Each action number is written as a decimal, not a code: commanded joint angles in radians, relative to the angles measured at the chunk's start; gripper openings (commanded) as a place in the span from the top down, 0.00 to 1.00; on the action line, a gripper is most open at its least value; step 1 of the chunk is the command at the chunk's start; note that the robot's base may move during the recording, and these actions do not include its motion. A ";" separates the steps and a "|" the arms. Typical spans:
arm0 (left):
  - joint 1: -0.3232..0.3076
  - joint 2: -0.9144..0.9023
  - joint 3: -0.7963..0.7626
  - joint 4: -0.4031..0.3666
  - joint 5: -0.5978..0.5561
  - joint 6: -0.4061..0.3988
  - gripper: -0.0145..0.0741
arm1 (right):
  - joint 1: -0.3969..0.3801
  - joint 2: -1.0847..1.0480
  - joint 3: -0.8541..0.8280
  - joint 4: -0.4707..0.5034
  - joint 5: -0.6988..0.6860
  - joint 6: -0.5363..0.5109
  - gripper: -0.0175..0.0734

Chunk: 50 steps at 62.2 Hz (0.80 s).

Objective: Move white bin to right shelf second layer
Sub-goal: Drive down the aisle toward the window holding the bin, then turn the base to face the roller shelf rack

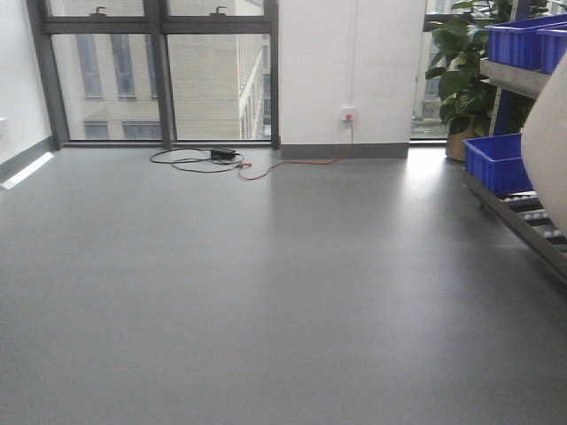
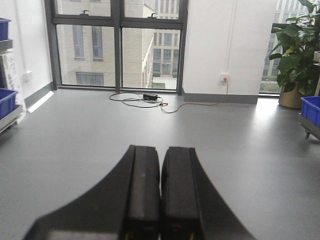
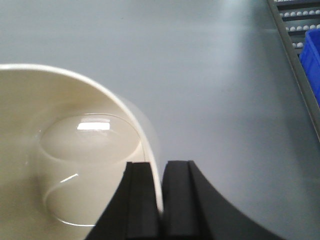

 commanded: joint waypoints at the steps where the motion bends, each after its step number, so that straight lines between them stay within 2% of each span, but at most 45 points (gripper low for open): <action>1: -0.005 -0.015 0.027 -0.005 -0.083 -0.005 0.74 | 0.002 0.000 -0.034 0.006 -0.092 -0.005 0.75; 50: -0.005 -0.015 0.027 -0.005 -0.083 -0.005 0.74 | 0.002 0.003 -0.034 0.006 -0.093 -0.005 0.75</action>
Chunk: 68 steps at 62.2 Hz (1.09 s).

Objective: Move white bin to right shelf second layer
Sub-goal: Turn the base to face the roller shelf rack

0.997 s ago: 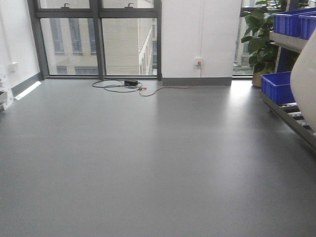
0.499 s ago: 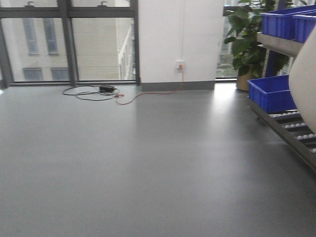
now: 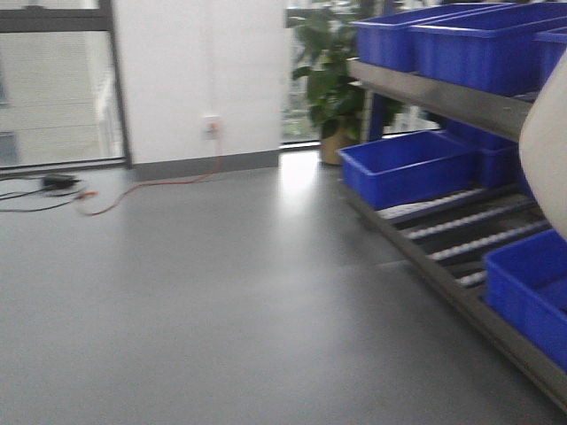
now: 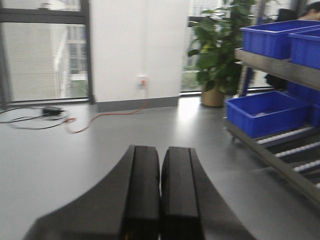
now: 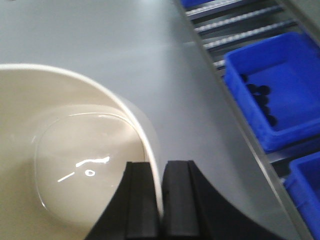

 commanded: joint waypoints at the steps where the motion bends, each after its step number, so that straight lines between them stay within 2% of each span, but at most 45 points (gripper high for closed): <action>1: -0.005 -0.015 0.027 -0.005 -0.083 -0.005 0.74 | 0.002 0.003 -0.034 0.005 -0.091 -0.005 0.75; 68: -0.005 -0.015 0.027 -0.005 -0.083 -0.005 0.74 | 0.002 0.003 -0.034 0.005 -0.090 -0.005 0.75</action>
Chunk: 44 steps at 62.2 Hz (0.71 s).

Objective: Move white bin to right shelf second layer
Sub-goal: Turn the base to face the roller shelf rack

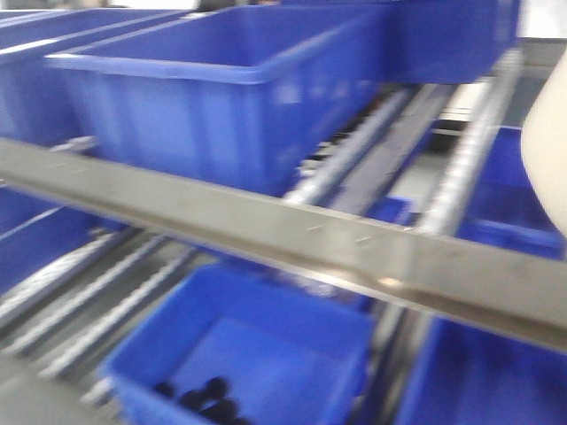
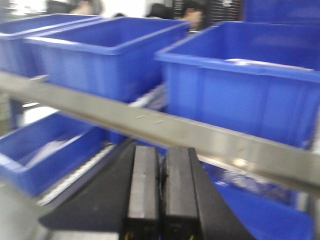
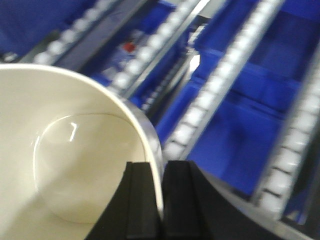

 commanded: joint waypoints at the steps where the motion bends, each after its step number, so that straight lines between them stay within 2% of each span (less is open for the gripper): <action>1: -0.005 -0.015 0.027 -0.005 -0.083 -0.005 0.74 | 0.002 0.003 -0.034 0.005 -0.090 -0.005 0.75; 44: -0.005 -0.015 0.027 -0.005 -0.083 -0.005 0.74 | 0.002 0.003 -0.034 0.005 -0.090 -0.005 0.75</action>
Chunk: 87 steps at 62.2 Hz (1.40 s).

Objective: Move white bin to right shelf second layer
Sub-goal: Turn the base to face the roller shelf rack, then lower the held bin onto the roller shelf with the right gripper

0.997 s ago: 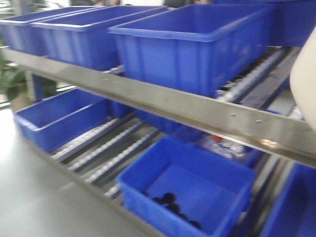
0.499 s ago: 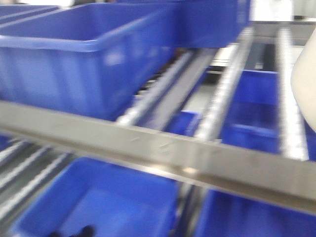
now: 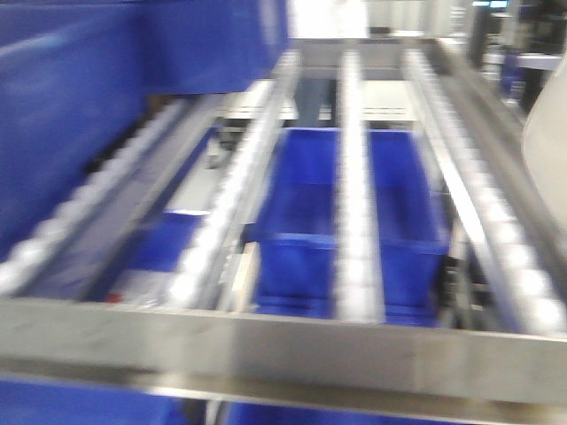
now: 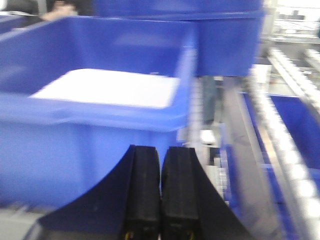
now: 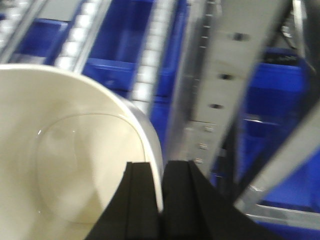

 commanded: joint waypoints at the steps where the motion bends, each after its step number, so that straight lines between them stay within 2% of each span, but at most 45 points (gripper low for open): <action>1: -0.005 -0.015 0.027 -0.005 -0.083 -0.005 0.74 | 0.002 0.003 -0.034 0.005 -0.090 -0.005 0.75; 71: -0.005 -0.015 0.027 -0.005 -0.083 -0.005 0.74 | 0.002 0.003 -0.034 0.005 -0.096 -0.005 0.75; 87: -0.005 -0.015 0.027 -0.005 -0.083 -0.005 0.74 | 0.002 0.004 -0.011 0.015 -0.049 -0.005 0.75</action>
